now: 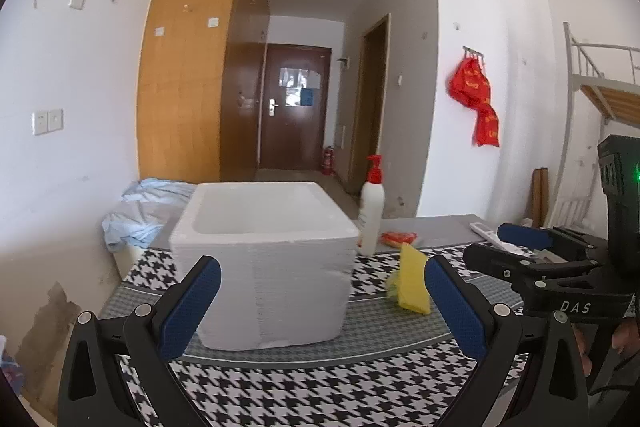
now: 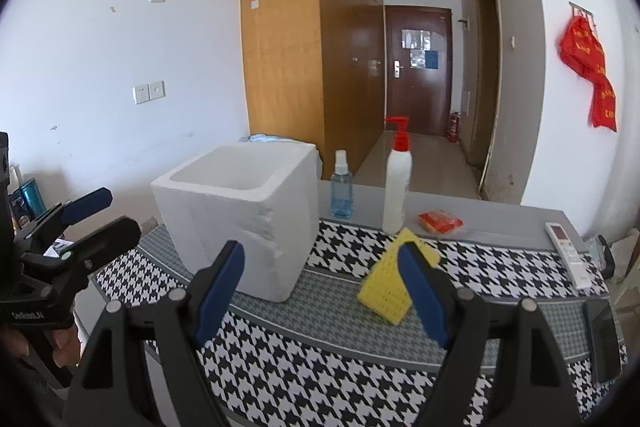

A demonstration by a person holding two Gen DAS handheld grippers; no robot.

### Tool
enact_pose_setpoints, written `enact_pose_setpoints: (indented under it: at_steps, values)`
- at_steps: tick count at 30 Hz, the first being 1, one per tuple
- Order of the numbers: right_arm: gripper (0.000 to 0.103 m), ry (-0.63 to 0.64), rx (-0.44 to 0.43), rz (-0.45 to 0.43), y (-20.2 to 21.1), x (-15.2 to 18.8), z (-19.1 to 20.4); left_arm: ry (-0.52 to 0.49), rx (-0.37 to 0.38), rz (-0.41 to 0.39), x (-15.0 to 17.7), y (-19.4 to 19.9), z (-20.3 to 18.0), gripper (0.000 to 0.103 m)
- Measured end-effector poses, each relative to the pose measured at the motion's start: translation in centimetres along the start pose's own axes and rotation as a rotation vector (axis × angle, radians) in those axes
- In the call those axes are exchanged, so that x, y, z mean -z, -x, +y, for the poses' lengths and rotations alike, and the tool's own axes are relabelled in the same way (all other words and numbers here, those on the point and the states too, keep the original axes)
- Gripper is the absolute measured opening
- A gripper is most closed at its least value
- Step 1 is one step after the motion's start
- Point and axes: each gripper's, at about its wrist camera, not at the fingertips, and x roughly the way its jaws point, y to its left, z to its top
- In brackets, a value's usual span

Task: Organize soft objects
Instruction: 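Move both tools back toward the yellow sponge on the table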

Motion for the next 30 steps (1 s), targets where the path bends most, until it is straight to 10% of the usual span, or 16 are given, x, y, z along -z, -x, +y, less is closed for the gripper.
enact_pose_setpoints:
  at_steps: [30]
  values:
    - [0.082, -0.094, 0.105, 0.028, 1.7, 2.8, -6.5, -0.067, 0.142, 0.079, 0.9, -4.3, -5.8, 0.102]
